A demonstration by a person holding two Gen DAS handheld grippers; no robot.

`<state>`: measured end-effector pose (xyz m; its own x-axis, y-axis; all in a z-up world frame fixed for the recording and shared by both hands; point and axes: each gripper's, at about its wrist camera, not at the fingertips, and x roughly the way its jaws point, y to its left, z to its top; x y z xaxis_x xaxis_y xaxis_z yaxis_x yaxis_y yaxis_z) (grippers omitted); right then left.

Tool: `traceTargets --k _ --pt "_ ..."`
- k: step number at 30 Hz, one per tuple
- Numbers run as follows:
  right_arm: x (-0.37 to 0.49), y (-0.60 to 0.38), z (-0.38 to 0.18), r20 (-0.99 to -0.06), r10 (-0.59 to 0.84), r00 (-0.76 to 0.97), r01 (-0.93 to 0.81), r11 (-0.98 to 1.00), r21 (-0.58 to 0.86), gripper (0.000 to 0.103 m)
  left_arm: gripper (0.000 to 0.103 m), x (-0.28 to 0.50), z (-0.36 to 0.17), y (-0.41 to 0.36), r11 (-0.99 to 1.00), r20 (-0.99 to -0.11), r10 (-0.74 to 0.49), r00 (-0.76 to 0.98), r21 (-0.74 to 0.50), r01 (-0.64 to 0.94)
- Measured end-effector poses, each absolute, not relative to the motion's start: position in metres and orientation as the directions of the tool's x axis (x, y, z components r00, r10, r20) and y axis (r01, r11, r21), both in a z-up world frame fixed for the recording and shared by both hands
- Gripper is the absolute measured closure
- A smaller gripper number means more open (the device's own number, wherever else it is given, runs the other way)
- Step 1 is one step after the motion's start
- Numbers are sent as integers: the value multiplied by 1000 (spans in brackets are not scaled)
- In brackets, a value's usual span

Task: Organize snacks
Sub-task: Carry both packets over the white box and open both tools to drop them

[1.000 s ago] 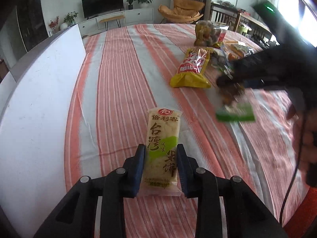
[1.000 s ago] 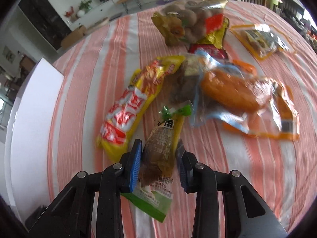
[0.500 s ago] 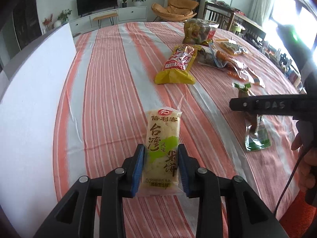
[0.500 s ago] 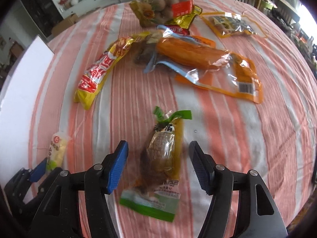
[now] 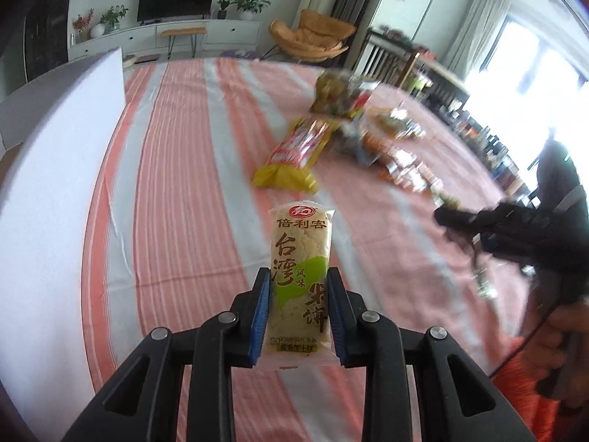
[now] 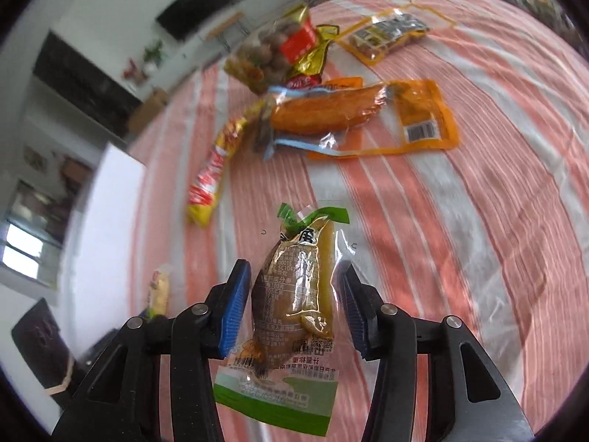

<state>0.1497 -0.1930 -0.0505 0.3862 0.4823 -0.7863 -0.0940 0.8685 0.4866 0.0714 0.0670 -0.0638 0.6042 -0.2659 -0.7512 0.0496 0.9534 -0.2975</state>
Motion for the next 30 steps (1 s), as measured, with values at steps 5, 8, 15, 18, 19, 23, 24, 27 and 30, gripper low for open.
traceTargets --k 5,8,15,18,19,23,24,27,30 --pt "143 -183 -31 -765 505 400 -118 856 503 52 74 60 -20 81 926 -685 -325 652 -371 72" --pt "137 -166 -15 -752 524 401 -165 848 503 52 74 45 2 100 918 -653 -326 684 -392 64" --pt "119 -90 42 -691 616 378 -347 786 511 52 74 -2 59 183 935 -602 -178 778 -351 -58" --pt "106 -36 73 -656 677 335 -464 724 511 52 74 -24 69 225 935 -604 -80 793 -322 -150" --pt "99 -12 86 -640 705 305 -511 689 514 52 74 -33 71 240 934 -608 -36 793 -303 -190" --pt "72 64 114 -611 762 213 -639 582 503 52 74 -62 64 286 906 -633 89 769 -269 -326" --pt "65 83 117 -610 768 194 -666 560 493 52 74 -69 60 294 898 -639 116 760 -259 -355" --pt "46 137 112 -619 772 143 -726 507 465 42 70 -82 39 313 871 -684 235 691 -168 -462" --pt "33 178 89 -663 743 93 -755 487 440 34 16 -86 8 327 832 -741 281 610 -129 -540"
